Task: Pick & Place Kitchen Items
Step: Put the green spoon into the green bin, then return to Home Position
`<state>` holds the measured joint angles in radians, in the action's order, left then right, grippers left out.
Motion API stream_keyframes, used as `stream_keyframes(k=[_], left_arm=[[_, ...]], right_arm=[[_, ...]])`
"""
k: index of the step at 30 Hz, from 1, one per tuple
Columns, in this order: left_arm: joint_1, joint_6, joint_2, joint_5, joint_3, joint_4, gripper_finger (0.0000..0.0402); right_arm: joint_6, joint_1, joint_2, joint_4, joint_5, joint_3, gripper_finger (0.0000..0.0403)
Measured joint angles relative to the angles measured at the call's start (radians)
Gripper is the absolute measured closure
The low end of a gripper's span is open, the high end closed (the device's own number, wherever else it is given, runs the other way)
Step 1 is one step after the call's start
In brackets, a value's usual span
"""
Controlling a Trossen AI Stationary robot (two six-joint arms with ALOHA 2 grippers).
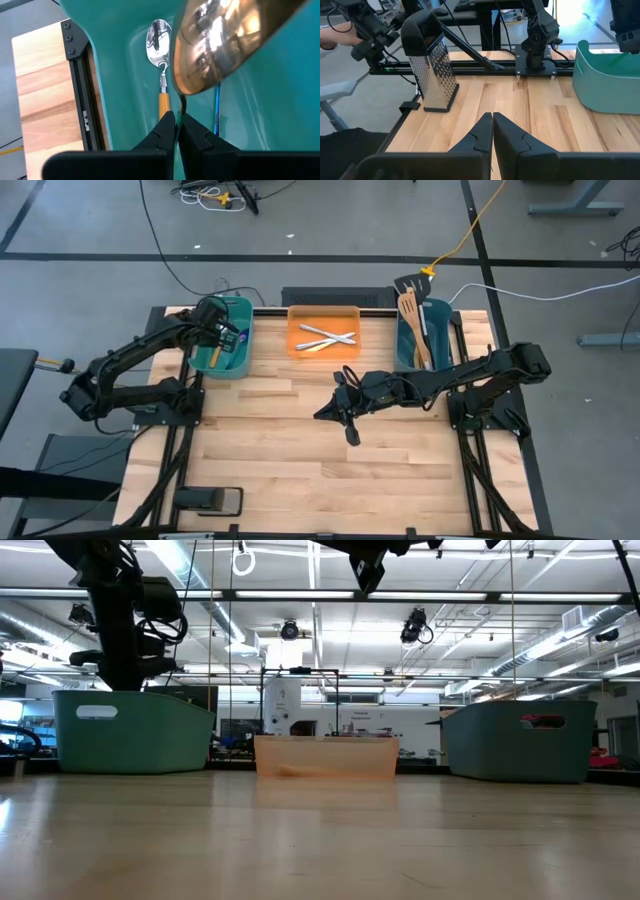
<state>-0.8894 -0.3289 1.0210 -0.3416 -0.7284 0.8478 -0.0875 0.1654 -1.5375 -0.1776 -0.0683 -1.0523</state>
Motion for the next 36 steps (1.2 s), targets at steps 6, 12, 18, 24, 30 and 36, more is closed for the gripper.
stream_keyframes(k=[6,12,18,24,30,36], left_arm=[[0.0,0.0,0.0,0.0,0.0,0.0,0.0376],[0.0,0.001,0.0,0.0,0.0,0.001,0.038],[0.0,0.001,0.0,0.0,0.0,0.0,0.0385],[0.001,0.001,0.0,-0.001,0.0,-0.001,0.0365],[0.001,0.001,0.0,-0.001,0.0,-0.003,0.0375],[0.001,0.0,0.0,-0.001,0.0,-0.004,0.0383]], right_arm=[[0.0,0.0,0.0,0.0,0.0,0.0,0.0378],[0.0,0.0,0.0,0.0,0.0,0.0,0.0378],[0.0,0.0,0.0,0.0,0.0,0.0,0.0378],[0.0,0.0,0.0,0.0,0.0,0.0,0.0378],[0.0,0.0,0.0,0.0,0.0,0.0,0.0378],[0.0,0.0,0.0,0.0,0.0,0.0,0.0378]])
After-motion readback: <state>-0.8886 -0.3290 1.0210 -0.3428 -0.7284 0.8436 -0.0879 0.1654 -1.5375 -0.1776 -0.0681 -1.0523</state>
